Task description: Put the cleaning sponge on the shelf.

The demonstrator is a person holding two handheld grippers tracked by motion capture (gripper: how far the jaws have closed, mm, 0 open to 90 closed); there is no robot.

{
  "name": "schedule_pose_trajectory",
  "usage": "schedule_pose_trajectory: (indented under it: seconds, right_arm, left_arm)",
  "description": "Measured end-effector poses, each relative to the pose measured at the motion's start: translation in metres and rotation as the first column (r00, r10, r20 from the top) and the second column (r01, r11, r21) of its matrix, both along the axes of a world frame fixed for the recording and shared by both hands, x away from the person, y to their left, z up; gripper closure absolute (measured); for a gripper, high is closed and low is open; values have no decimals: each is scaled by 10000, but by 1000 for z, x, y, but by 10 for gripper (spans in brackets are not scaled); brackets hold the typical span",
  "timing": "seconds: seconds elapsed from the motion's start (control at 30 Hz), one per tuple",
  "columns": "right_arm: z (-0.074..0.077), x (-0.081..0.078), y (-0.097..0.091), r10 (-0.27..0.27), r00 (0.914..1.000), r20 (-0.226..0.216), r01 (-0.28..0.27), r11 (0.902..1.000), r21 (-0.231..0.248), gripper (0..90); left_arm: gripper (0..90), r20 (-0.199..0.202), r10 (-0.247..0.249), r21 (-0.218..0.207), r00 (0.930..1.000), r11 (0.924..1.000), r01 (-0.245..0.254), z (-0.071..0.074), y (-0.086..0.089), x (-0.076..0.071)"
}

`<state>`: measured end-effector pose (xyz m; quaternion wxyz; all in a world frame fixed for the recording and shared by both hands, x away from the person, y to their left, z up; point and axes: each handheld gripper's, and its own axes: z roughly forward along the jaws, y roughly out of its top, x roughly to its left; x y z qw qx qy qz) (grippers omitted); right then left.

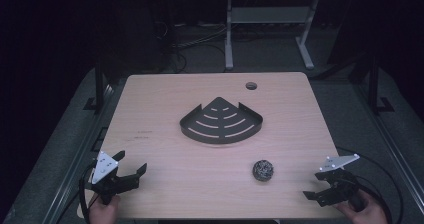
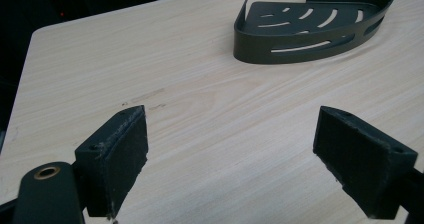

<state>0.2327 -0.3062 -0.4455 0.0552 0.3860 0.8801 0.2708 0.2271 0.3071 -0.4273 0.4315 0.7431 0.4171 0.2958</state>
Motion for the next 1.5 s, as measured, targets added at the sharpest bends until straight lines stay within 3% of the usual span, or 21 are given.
schedule_pose_trajectory:
  seconds: [1.0,1.5]
  right_arm:
    - [-2,7,22,545,9985,-87,-545,9985,-6,173]
    - [8,10,36,919,9957,80,-917,9955,-249,160]
  left_arm:
    - [138,24,2,66,10000,10000,-2,0,-1,-2]
    - [138,47,17,42,10000,10000,-17,0,-1,-2]
